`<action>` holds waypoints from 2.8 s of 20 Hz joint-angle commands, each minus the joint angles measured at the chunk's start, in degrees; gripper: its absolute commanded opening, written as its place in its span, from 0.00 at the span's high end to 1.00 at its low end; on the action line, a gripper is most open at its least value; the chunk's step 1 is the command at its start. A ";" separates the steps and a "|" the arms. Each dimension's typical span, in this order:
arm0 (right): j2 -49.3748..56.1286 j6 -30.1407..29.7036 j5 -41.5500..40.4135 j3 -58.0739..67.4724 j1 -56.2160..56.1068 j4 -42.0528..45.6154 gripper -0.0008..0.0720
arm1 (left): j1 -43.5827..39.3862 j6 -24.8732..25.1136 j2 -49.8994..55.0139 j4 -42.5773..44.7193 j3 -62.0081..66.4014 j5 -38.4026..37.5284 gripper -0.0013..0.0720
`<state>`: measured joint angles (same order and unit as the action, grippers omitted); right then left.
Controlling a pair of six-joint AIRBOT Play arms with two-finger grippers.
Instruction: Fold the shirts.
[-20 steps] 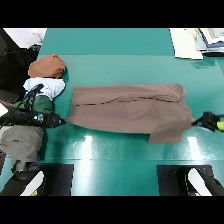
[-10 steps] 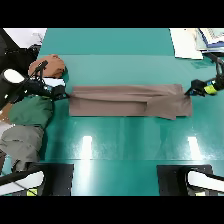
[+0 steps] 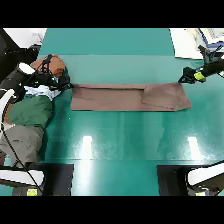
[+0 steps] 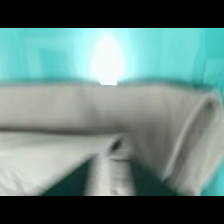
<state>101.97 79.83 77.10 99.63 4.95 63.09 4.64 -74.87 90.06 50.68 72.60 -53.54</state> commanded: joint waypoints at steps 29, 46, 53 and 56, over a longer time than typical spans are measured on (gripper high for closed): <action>9.49 -17.05 10.32 -9.97 9.07 -12.46 0.75 | -11.82 -1.55 0.42 -3.15 5.60 -10.71 0.95; -7.45 -1.97 16.94 9.68 -3.98 -14.08 0.98 | -32.06 -7.91 28.89 -3.13 38.53 -6.38 0.95; -5.79 -0.70 17.33 18.34 -16.33 -21.44 0.98 | -36.70 -10.45 34.07 -3.10 44.06 0.22 0.95; -5.84 -1.70 15.21 17.11 -20.61 -21.53 0.98 | -36.81 -10.69 35.17 -3.13 44.04 -1.20 0.95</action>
<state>96.12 78.59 93.97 116.55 -11.53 42.37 -31.51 -84.93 123.92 47.53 116.01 -54.92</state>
